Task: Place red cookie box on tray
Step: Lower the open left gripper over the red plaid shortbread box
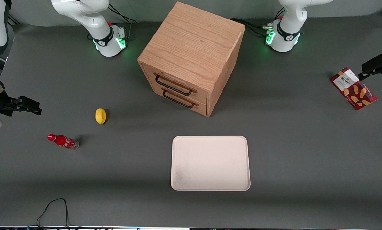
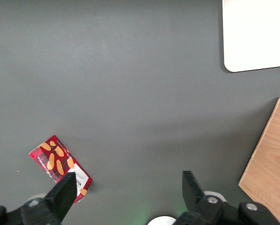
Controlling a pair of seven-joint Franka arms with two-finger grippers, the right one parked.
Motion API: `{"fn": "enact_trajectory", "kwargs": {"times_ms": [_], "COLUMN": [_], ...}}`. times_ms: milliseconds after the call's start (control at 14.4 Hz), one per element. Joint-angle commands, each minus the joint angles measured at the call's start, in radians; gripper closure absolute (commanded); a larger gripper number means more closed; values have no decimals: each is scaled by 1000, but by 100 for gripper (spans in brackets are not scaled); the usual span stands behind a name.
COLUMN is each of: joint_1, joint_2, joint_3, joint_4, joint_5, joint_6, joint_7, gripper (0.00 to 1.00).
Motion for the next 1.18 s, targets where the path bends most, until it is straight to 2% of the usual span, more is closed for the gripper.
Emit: {"fn": "enact_trajectory", "kwargs": {"times_ms": [0,139,277,347,624,762,901,1109], "joint_1": [-12,-10,2,2,23,37,55,98], "joint_2": [-9,-6,4,11,29,31,32,35], "joint_3": [10,15,33,71,205,252,269,326], "joint_4": [9,1,-16,-46,-197,-287,-370,-554], "joint_5": [-8,-3,38,67,84,89,124,147], "joint_6": [-13,-9,2,36,184,256,312,546], "joint_7": [8,12,-2,1,-32,-141,-259,-281], "gripper": [0,0,0,0,1,1,1,1]}}
